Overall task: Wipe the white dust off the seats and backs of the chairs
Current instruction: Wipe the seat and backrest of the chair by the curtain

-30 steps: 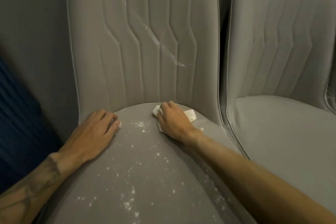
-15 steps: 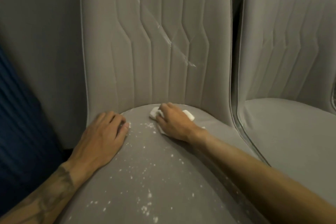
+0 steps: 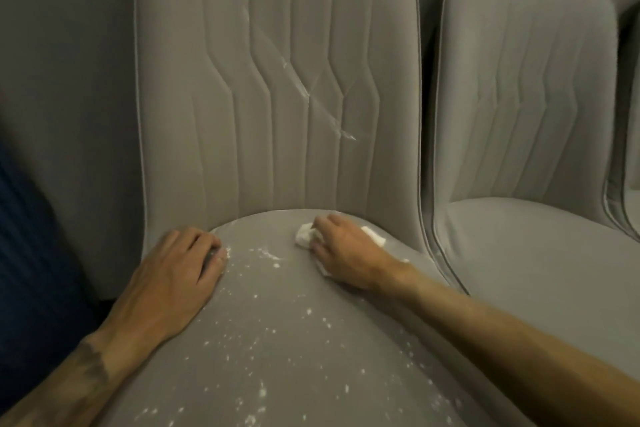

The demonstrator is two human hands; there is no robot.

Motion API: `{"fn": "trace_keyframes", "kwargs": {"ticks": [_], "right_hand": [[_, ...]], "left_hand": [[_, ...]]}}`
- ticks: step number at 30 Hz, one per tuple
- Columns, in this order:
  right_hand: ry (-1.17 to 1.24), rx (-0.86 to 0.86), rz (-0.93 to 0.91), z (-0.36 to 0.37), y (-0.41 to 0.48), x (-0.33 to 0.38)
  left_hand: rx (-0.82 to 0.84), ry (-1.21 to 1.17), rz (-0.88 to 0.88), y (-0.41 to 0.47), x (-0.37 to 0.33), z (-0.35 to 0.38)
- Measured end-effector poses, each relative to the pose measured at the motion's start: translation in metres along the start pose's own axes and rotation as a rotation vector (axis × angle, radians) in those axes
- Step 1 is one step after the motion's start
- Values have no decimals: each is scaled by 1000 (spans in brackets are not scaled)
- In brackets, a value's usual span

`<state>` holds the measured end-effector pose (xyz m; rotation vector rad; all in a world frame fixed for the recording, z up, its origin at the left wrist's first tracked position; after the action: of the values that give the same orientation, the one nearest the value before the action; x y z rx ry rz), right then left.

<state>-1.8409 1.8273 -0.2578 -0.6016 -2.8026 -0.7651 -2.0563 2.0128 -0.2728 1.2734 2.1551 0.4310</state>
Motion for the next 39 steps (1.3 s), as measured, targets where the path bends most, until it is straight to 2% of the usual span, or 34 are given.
{"fn": "trace_keyframes", "kwargs": {"ticks": [3,5,8,11,13,17,19,21,24,26,28,30,32,34,36,39], "right_hand": [[-167,-59,233,-12,9,-31],[-161,-71,268,-8,11,-20],[77,-26,73,3,-11,15],[128,37,-112,-11,-39,17],[32,28,-82,-23,-35,-10],[-169,-48,224,-32,-15,-41],[-93,-58,186,-18,-20,-18],[77,-44,18,-8,-42,11],[95,47,-154,-22,-62,11],[14,30,-100,-33,-51,-15],[-95,14,66,-42,-35,-38],[-141,-14,140,-39,-28,-38],[-49,-12,103,-32,-39,-20],[82,19,-37,-33,-64,-4],[114,91,-141,-45,-77,-6],[7,84,-58,-57,-59,-35]], "left_hand": [[3,7,-5,-1,-2,-2],[11,14,-6,0,-3,-2],[11,13,-12,-1,-4,-3],[7,15,-11,-1,-6,-3],[10,15,-14,-1,-7,-4],[10,30,-24,-3,-9,-6],[13,41,-27,-2,-9,-7],[15,41,-24,-2,-8,-7],[27,31,-29,-2,-9,-7],[26,26,-29,-3,-10,-8],[18,27,-26,-3,-11,-8],[19,33,-23,-3,-10,-7],[16,30,-26,-3,-8,-6],[14,24,-15,-2,-6,-5],[11,22,-9,-3,-5,-4],[10,28,-12,-3,-5,-3]]}}
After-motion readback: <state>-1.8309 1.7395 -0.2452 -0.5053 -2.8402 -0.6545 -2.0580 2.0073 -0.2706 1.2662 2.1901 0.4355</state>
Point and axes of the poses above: each hand's wrist, its own y-axis towards the middle knuckle, its own z-axis out of the palm, x = y × z, the point moved 1 cm from there along y, towards the middle knuckle, and after that the axes turned 11 degrees about -x, right-handed, at the moved point
